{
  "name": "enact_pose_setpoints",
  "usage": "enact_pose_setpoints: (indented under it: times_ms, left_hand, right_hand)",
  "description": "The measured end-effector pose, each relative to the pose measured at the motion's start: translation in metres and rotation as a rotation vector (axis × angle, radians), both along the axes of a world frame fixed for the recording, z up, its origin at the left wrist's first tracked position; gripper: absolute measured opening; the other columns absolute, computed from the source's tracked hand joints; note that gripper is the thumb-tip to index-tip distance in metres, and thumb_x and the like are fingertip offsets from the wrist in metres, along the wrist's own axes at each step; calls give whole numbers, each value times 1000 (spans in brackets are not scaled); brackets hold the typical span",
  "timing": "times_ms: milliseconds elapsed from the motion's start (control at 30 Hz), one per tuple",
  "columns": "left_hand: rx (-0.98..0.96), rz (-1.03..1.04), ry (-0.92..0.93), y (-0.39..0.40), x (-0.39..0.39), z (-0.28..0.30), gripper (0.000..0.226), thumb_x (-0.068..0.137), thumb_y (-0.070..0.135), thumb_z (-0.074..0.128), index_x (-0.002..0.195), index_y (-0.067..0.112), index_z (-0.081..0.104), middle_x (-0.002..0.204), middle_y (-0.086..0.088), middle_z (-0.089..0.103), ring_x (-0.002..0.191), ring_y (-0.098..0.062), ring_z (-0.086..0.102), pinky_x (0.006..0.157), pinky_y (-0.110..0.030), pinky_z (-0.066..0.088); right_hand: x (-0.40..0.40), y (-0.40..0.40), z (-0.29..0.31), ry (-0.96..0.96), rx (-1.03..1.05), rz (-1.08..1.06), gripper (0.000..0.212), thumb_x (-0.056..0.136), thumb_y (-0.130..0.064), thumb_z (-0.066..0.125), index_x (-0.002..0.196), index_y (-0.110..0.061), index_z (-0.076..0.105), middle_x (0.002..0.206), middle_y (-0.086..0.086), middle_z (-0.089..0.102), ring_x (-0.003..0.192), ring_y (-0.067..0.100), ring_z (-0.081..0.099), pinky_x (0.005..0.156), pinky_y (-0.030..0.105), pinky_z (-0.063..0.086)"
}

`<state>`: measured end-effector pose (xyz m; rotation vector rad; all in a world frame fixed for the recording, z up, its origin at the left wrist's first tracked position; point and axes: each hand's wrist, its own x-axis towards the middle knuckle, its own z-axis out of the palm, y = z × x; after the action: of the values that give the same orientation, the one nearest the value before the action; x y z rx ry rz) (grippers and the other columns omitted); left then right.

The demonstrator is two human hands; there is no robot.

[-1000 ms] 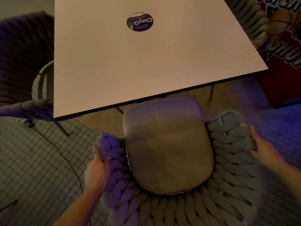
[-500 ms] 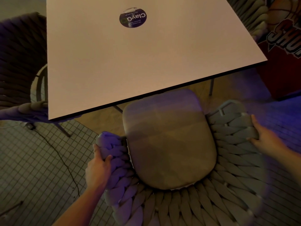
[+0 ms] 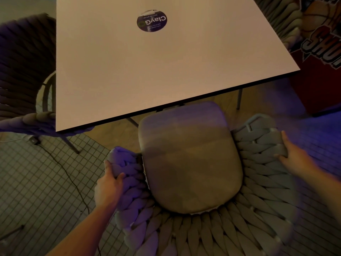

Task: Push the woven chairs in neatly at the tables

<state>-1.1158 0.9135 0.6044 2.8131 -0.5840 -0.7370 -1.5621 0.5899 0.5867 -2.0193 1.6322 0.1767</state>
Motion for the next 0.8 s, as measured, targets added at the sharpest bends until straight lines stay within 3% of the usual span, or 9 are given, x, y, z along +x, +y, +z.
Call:
enact_pose_setpoints:
  times_ms: [533, 700, 800]
  left_hand:
    - [51, -37, -24, 6, 6, -6, 79, 90, 42, 52, 153, 22, 9, 110, -26, 67, 96, -45, 64, 72, -43, 47]
    - [80, -44, -5, 3, 7, -3, 79, 88, 44, 53, 152, 19, 14, 127, -27, 54, 115, -47, 52, 85, -52, 45]
    - [117, -161, -129, 5, 6, 4, 75, 87, 44, 55, 149, 15, 24, 135, -24, 45, 122, -48, 41, 93, -57, 40]
  right_hand:
    - [4, 9, 1, 0, 36, -57, 94, 86, -14, 63, 151, -24, -3, 136, 29, 49, 117, 43, 53, 94, 48, 45]
    - [29, 27, 6, 115, 78, -237, 95, 85, -28, 63, 152, -20, -4, 147, 28, 30, 121, 47, 47, 93, 48, 42]
    - [41, 58, 16, 202, -85, -284, 86, 86, -37, 60, 152, -15, 10, 154, 23, 23, 133, 45, 33, 105, 53, 32]
